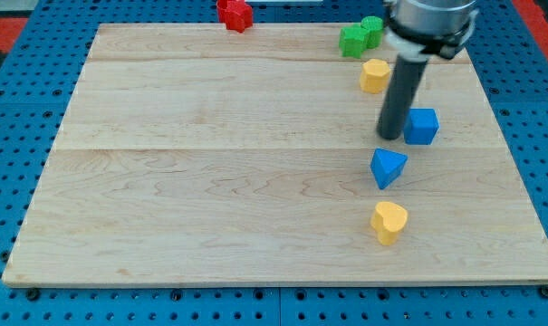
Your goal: Slide the blue triangle to the blue cube
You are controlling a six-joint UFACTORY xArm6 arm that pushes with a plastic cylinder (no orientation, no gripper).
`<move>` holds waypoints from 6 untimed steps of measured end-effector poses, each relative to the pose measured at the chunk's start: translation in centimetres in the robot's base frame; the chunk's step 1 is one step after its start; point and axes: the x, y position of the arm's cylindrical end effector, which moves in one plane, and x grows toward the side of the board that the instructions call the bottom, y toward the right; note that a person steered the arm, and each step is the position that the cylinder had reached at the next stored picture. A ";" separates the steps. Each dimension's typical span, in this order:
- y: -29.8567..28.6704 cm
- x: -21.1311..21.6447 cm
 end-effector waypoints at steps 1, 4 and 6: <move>-5.7 4.8; 3.6 3.1; 7.9 6.5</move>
